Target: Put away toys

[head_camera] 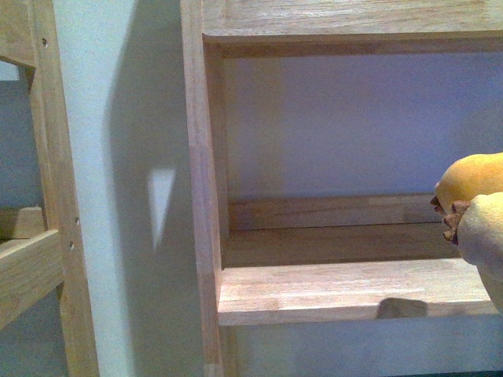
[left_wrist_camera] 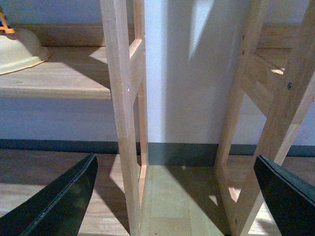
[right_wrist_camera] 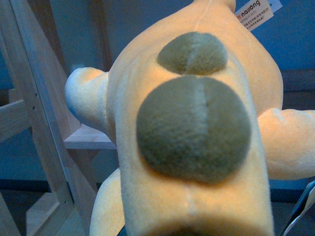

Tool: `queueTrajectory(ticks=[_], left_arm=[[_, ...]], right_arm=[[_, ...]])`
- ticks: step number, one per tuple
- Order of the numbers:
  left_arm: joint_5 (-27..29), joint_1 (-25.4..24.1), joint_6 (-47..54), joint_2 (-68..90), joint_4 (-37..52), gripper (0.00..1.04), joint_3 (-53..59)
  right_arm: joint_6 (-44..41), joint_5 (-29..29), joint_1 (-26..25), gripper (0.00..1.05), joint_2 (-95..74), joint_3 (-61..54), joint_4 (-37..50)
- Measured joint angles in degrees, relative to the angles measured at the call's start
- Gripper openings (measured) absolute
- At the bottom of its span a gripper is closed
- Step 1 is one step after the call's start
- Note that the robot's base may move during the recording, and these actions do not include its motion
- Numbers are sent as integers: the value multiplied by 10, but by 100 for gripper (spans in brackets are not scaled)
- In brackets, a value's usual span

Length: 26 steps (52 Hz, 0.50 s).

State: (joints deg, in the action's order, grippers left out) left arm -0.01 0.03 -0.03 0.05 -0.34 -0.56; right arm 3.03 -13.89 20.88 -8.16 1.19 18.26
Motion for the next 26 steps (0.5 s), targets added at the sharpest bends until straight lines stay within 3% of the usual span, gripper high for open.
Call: queueTrajectory(ticks=[9,12,18,26], left_arm=[[0,0,0,0,0,98,0],[0,0,0,0,0,98,0],[0,0,0,0,0,98,0],[0,0,0,0,0,98,0]], right_arm=[[0,3,-1,7,0,1,-5],[-13,38,-11,7,-11,35,-87],[-42,43,-7,7,-72,130,-128],[-104,-8,60,7,-170,317,-132]])
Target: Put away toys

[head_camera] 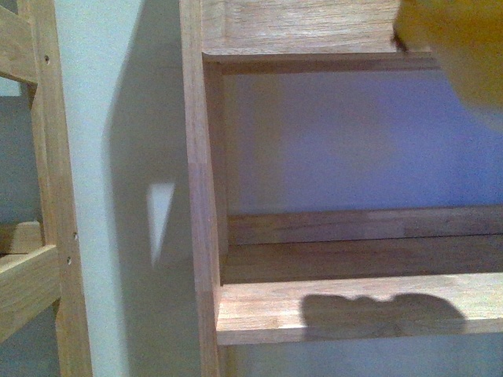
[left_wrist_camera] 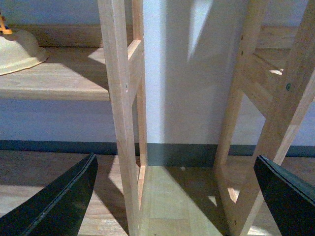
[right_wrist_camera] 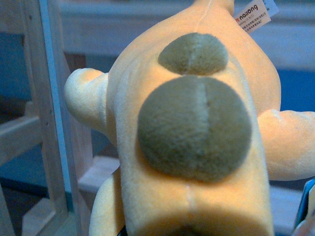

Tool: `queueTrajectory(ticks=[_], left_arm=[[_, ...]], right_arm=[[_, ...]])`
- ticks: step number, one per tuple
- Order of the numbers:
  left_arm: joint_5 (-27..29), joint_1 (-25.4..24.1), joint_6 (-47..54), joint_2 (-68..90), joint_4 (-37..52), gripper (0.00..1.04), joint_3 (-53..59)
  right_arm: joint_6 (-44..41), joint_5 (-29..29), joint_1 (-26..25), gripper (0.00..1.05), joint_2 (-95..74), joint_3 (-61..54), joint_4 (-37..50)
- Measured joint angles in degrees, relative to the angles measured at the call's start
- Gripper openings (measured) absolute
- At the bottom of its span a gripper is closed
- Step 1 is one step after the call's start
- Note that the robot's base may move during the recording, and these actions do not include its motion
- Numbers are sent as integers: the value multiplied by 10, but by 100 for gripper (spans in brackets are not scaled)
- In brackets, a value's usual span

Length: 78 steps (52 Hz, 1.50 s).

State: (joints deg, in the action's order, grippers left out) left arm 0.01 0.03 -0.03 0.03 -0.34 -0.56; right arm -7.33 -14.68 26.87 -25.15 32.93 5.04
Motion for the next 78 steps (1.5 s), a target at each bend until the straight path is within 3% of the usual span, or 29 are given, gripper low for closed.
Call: queueTrajectory(ticks=[9,18,25,38,60,78], left_arm=[[0,0,0,0,0,98,0],[0,0,0,0,0,98,0],[0,0,0,0,0,98,0],[0,0,0,0,0,98,0],[0,0,0,0,0,98,0],[0,0,0,0,0,98,0]], right_arm=[[-55,-5,37,7,-85,143,-1],[-70,72,-36,7,-193,308,-14],[-68,92,-69,7,-269,400,-15],[-50,108,-74,7,-410,555,-47],[-13,85,-57,7,-608,763,-88],[85,100,-75,7,-733,895,-139]])
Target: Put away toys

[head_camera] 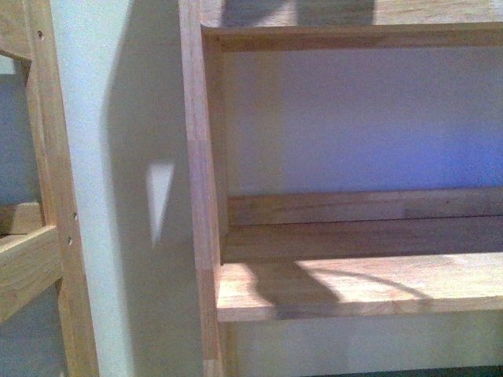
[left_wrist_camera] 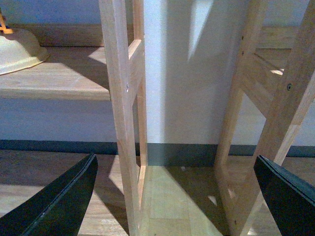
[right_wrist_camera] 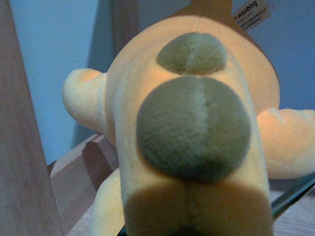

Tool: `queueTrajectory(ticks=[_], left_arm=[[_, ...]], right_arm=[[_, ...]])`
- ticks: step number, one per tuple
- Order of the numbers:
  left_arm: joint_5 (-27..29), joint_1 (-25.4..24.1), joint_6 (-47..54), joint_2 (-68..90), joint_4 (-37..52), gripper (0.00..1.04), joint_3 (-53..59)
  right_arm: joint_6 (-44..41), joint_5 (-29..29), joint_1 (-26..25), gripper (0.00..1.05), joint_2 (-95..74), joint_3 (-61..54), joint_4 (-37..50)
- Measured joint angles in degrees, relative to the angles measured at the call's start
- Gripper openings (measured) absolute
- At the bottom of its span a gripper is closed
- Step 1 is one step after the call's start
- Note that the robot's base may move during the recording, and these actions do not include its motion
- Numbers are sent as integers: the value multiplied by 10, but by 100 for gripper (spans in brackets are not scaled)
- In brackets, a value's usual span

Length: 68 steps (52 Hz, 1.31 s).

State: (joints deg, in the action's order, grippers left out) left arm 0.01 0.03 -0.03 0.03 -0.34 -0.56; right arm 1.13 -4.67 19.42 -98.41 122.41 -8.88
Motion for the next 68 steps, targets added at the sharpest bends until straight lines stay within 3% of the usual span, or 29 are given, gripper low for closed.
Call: queueTrajectory(ticks=[6,13,25,35,68], left_arm=[[0,0,0,0,0,98,0],[0,0,0,0,0,98,0],[0,0,0,0,0,98,0],[0,0,0,0,0,98,0],[0,0,0,0,0,98,0]], right_arm=[[36,7,-6,7,-28,30,-21],[97,53,-12,7,-50,62,-52],[192,120,-13,7,-53,66,-67],[253,144,-18,7,-53,65,-70],[266,178,-61,7,-95,107,-103]])
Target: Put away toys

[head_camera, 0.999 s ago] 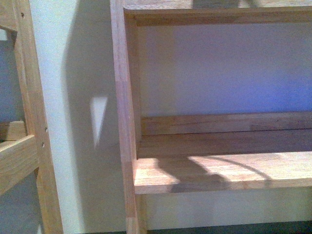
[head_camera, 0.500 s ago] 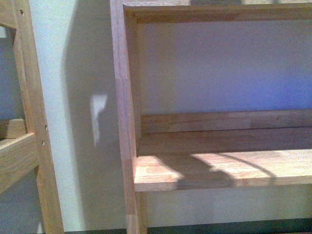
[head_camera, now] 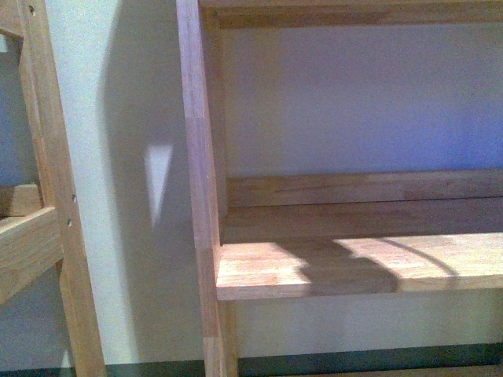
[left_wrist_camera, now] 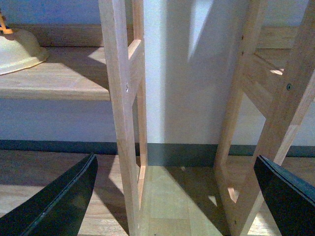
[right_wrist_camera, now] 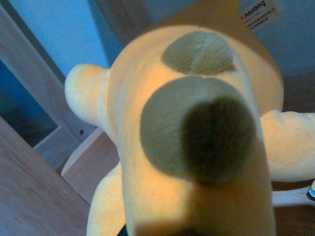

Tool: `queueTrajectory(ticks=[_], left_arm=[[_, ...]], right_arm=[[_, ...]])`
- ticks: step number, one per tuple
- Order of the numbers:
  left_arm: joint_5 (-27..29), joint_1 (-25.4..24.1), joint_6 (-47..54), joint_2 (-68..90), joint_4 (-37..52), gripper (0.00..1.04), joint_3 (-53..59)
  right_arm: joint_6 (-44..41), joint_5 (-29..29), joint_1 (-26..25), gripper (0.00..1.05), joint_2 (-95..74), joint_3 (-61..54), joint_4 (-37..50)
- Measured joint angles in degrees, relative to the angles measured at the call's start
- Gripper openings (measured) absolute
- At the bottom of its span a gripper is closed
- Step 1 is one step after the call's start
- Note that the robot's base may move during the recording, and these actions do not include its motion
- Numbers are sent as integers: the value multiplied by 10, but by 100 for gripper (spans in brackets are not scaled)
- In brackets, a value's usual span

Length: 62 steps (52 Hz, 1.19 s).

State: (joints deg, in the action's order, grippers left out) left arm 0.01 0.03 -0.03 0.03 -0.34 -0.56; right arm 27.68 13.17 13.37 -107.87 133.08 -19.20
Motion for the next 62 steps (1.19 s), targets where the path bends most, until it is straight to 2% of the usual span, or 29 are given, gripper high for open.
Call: queueTrajectory(ticks=[24,43,55,59,62], left_arm=[[0,0,0,0,0,98,0],[0,0,0,0,0,98,0],[0,0,0,0,0,98,0],[0,0,0,0,0,98,0],[0,0,0,0,0,98,0]], right_arm=[[-1,34,7,9,-44,38,22],[-1,27,6,59,-56,63,14],[-9,19,6,86,-54,61,15],[-19,12,6,99,-48,53,18],[-26,8,6,98,-42,48,19]])
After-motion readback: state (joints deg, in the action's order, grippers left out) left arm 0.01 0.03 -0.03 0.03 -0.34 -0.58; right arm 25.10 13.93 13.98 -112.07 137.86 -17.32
